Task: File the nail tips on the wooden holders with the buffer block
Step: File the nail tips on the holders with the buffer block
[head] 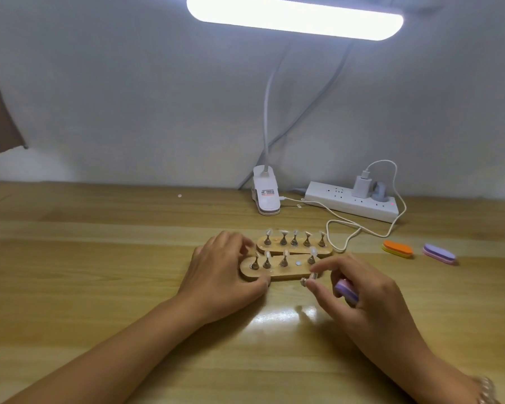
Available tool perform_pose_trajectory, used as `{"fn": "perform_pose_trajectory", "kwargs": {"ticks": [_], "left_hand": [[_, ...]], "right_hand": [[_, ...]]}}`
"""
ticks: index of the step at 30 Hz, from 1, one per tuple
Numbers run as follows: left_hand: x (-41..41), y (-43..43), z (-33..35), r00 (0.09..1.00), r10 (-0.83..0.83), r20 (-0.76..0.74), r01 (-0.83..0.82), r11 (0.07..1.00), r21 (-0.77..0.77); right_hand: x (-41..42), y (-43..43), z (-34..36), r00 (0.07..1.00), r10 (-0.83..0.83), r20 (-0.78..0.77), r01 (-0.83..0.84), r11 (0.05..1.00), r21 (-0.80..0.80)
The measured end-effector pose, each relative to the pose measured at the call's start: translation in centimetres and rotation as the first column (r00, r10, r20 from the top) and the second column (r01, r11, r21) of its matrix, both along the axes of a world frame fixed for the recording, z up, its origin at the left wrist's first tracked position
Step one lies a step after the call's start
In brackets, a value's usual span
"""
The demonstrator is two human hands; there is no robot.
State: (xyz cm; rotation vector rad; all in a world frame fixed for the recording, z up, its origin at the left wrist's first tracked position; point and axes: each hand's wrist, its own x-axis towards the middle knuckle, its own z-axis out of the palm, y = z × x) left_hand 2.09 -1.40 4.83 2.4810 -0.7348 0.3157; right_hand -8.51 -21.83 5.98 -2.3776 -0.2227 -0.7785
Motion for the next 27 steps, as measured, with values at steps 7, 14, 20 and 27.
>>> {"fn": "perform_pose_trajectory", "kwargs": {"ticks": [7,14,20,27], "left_hand": [[-3.9,-2.0,0.2,0.927,-0.305,0.217,0.311,0.95,0.004],[-2.9,-2.0,-0.2,0.922,-0.388,0.015,0.384,0.907,-0.175],[-2.3,-2.0,-0.6,0.896,-0.437,-0.075,0.405,0.877,-0.259],[-2.4,-1.9,-0.4,0.921,-0.389,-0.025,0.372,0.896,-0.243]], "right_hand": [[0.0,1.0,-0.3,0.987,0.103,-0.125,-0.055,0.939,0.339],[-0.1,1.3,-0.4,0.978,0.093,-0.186,-0.033,0.952,0.304],[0.0,1.0,-0.3,0.958,0.054,-0.282,0.048,0.938,0.342],[-0.4,1.5,-0.6,0.978,0.088,-0.19,-0.068,0.992,0.11]]}}
